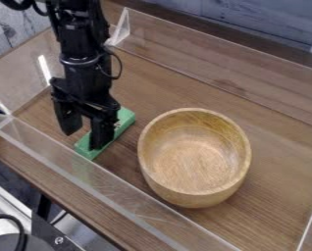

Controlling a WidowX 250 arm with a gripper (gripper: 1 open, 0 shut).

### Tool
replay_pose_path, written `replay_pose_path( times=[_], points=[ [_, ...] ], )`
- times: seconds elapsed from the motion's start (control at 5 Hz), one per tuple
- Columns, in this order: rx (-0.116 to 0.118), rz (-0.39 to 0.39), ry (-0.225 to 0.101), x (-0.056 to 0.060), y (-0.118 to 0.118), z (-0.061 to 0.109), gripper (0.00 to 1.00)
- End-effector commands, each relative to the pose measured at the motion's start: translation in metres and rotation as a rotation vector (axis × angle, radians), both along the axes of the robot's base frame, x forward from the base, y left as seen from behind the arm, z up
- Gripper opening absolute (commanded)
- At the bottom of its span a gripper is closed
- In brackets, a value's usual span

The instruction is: Put the green block in the brown bowl

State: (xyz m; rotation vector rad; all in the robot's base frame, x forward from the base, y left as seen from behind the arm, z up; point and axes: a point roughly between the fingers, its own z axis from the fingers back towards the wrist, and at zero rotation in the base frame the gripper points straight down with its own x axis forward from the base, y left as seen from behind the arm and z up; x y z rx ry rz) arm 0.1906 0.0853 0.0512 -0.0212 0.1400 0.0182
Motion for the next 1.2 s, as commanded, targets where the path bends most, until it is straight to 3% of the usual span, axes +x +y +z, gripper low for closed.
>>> replay_pose_path(
  times=[0.0, 0.6, 1.0],
  points=[
    [0.017, -0.005, -0.034, 0.007, 0.003, 0.009, 1.00],
    [0.018, 0.005, -0.047, 0.010, 0.004, 0.016, 1.00],
    [0.016, 0.008, -0.033, 0.014, 0.005, 0.002, 1.00]
  ],
)
